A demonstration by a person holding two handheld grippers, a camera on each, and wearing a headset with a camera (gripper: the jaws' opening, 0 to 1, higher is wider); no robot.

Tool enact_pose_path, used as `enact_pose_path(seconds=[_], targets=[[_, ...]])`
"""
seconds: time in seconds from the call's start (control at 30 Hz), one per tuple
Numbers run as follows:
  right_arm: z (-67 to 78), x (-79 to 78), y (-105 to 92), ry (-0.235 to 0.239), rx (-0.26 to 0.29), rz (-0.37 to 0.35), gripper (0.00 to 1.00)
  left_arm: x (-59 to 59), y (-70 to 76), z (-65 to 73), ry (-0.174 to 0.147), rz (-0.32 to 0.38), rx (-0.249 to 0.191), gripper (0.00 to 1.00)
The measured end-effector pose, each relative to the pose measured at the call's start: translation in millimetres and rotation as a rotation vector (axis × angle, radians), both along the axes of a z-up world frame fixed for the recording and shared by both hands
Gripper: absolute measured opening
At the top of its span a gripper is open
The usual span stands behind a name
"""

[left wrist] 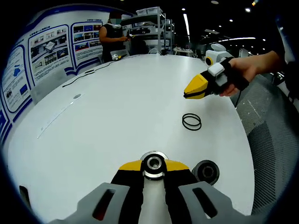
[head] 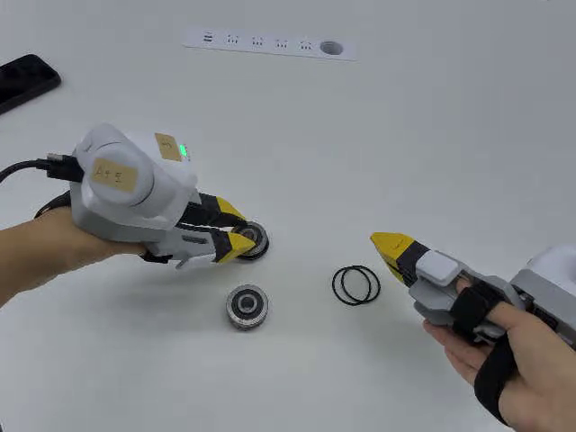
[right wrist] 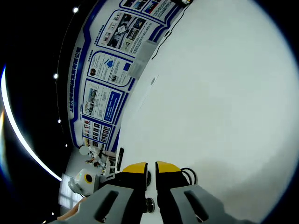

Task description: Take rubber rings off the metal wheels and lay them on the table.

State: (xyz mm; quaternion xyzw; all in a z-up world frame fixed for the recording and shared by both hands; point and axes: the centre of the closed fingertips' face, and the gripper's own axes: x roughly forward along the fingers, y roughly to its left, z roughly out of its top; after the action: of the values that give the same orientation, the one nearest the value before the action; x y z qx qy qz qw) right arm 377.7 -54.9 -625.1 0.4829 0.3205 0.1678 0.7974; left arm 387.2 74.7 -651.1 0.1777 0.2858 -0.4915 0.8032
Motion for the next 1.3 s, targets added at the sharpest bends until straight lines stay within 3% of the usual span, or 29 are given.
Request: enact_pose_path(seconds=[0.27, 0.8, 0.97, 1.3], targets=[[-1.4, -2.6, 4.5, 0.008, 0.01, 0.003, 0.08, -1.1, 0.1, 0.8, -0.002, -0.008, 0.002, 0.16], [9.7, 3.0, 48.3, -0.005, 0.089, 0.092, 0.08, -2.2, 0.1, 0.2, -0.019, -0.048, 0.035, 0.14], [6.1, 2.3, 69.6, -0.001, 0.074, 0.145, 0.09, -2.4, -0.2, -0.3, -0.047, -0.088, 0.067, 0.13], [-2.6, 1.4, 111.5, -0.005, 0.051, 0.26, 0.36, -1.7, -0.6, -1.0, -0.048, -0.108, 0.077, 0.13]])
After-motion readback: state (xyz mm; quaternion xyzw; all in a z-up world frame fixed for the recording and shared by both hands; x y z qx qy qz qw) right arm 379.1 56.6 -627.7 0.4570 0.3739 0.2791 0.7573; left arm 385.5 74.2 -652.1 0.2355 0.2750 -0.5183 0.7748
